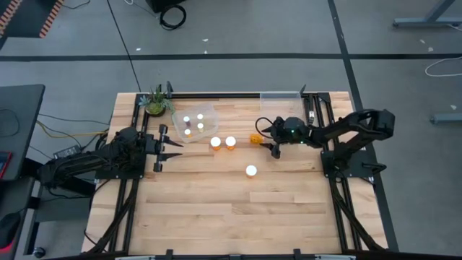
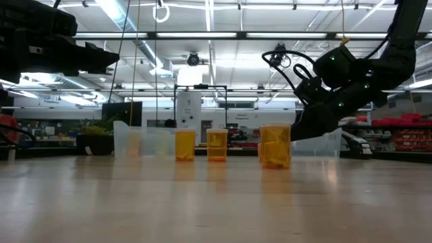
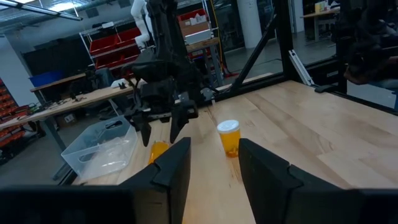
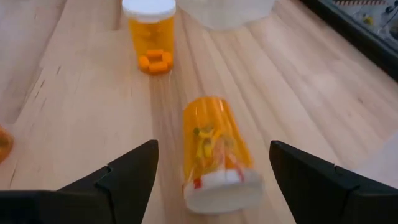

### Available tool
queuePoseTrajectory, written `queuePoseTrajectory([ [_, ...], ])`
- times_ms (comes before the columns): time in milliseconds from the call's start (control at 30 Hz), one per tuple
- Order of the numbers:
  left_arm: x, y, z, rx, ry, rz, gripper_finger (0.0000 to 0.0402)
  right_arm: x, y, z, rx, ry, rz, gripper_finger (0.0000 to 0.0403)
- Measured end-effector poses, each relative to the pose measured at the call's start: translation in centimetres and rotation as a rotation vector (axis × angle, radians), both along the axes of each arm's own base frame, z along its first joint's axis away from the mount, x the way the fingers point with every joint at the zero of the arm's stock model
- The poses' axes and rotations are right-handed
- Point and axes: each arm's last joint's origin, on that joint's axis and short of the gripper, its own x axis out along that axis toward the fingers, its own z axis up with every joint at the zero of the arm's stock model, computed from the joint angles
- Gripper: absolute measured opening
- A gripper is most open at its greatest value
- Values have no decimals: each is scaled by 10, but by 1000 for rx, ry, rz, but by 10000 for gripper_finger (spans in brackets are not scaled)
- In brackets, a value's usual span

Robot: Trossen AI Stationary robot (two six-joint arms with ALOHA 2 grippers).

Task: Pick and place medicine bottles into bin by pill shape (circle, oval)
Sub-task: Put the orange large pill bottle into the right transparent bin

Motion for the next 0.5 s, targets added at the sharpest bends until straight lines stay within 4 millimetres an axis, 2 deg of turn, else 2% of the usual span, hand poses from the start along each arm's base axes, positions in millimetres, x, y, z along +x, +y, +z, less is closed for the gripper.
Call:
queuePoseTrajectory([
  [500, 0, 0, 0, 0, 0, 0, 140, 4, -2, -17, 20, 25, -5, 315],
])
